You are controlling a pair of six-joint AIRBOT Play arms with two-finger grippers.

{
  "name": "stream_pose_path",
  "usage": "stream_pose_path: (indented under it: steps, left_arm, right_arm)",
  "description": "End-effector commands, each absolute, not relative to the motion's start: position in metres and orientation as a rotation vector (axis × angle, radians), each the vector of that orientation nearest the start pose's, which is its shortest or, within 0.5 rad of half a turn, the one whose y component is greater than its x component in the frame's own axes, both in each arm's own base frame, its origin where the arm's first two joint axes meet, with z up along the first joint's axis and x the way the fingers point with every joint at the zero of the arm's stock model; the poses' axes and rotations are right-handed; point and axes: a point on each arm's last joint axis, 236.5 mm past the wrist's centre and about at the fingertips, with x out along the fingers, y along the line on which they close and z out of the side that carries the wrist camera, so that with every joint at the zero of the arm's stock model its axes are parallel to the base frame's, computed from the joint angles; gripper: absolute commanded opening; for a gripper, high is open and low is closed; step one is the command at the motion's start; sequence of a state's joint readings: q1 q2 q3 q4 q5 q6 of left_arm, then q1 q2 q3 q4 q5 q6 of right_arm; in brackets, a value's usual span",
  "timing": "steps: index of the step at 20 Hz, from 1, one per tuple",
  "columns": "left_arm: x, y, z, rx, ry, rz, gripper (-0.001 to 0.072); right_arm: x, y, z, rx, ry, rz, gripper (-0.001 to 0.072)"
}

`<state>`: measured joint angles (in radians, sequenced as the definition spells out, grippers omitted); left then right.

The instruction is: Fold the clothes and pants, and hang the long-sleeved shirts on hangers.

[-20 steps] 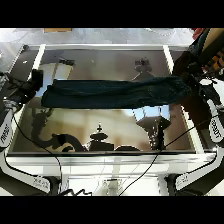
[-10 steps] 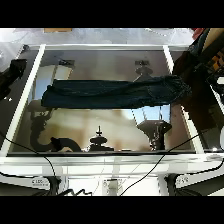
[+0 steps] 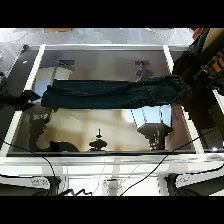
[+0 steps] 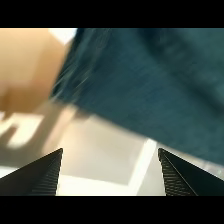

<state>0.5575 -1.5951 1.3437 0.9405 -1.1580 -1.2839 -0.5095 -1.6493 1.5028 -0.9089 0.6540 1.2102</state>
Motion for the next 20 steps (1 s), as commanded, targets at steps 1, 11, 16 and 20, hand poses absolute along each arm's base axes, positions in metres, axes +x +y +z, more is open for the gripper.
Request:
stream_pose_path:
  steps: [1,11,16,20]
  left_arm:
    - [0.407,0.133,-0.055,-0.756,1.228,0.104,0.0705]
    - [0.473,0.103,-0.095,-0.944,0.951,0.212,0.0706]
    - [0.508,0.105,-0.097,-0.954,0.806,0.288,0.0694]
    - [0.519,0.116,-0.091,-0.916,0.729,0.333,0.0667]
  right_arm:
    - [0.542,-0.2,0.054,0.481,0.647,-0.167,0.0453]
    - [0.512,-0.226,0.033,0.597,0.743,-0.251,0.0451]
    - [0.484,-0.225,0.013,0.576,0.877,-0.238,0.0451]
    - [0.476,-0.213,0.006,0.522,0.941,-0.184,0.0451]
